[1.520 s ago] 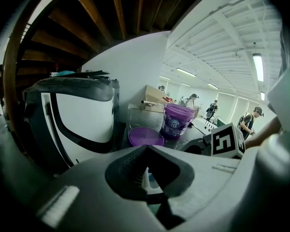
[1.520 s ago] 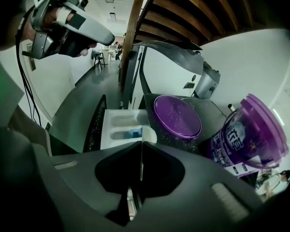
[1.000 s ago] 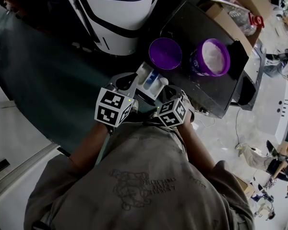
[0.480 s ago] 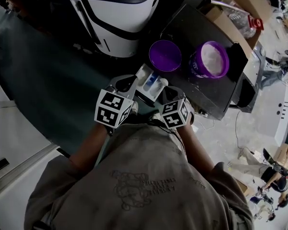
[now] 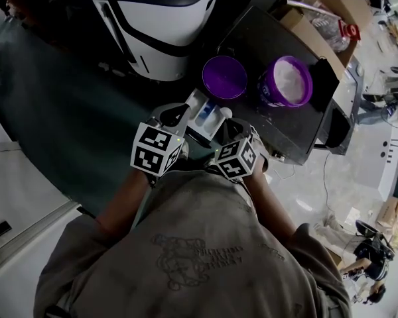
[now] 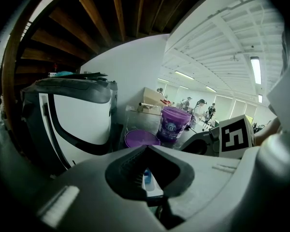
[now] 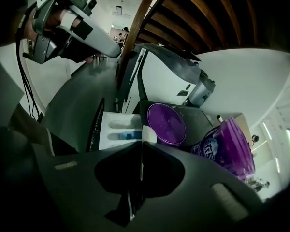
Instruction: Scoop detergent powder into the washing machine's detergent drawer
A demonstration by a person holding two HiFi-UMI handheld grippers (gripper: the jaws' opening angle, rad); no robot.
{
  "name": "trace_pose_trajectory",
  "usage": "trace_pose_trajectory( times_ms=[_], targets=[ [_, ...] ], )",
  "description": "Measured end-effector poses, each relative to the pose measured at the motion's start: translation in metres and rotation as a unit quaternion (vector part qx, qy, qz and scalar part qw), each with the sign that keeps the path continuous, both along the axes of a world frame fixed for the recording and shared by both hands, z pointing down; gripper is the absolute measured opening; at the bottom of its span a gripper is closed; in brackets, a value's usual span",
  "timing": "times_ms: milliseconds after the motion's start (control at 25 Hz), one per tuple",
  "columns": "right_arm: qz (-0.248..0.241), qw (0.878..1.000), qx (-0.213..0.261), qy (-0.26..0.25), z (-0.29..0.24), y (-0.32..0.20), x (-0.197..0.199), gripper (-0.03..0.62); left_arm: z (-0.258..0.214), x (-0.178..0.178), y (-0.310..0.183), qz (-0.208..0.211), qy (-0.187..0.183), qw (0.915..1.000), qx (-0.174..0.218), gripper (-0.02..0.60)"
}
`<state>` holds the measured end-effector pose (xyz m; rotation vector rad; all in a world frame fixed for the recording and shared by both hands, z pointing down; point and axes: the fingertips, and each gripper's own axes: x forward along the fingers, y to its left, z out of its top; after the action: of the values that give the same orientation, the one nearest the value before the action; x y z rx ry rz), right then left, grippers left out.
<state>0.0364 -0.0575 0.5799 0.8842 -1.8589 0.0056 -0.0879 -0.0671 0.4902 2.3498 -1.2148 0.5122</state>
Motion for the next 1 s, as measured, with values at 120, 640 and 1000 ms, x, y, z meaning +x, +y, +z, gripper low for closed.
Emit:
trace_pose_trajectory(
  times_ms=[120,640,1000],
  targets=[
    [-0.002,1.0,0.006,0.006,-0.003,-0.002,0.0,0.035,-0.001,-0.001,0.0,-0.003,0.0,1.0,0.001,0.0],
    [-0.022,0.999,0.031,0.027,-0.017,-0.003,-0.002,0.035,-0.003,-0.003,0.003,-0.01,-0.002,1.0,0.0,0.0],
    [-0.022,0.999,0.039,0.02,-0.03,-0.006,-0.002,0.035,-0.002,0.004,0.002,-0.002,-0.005,1.0,-0.001,0.0]
  ],
)
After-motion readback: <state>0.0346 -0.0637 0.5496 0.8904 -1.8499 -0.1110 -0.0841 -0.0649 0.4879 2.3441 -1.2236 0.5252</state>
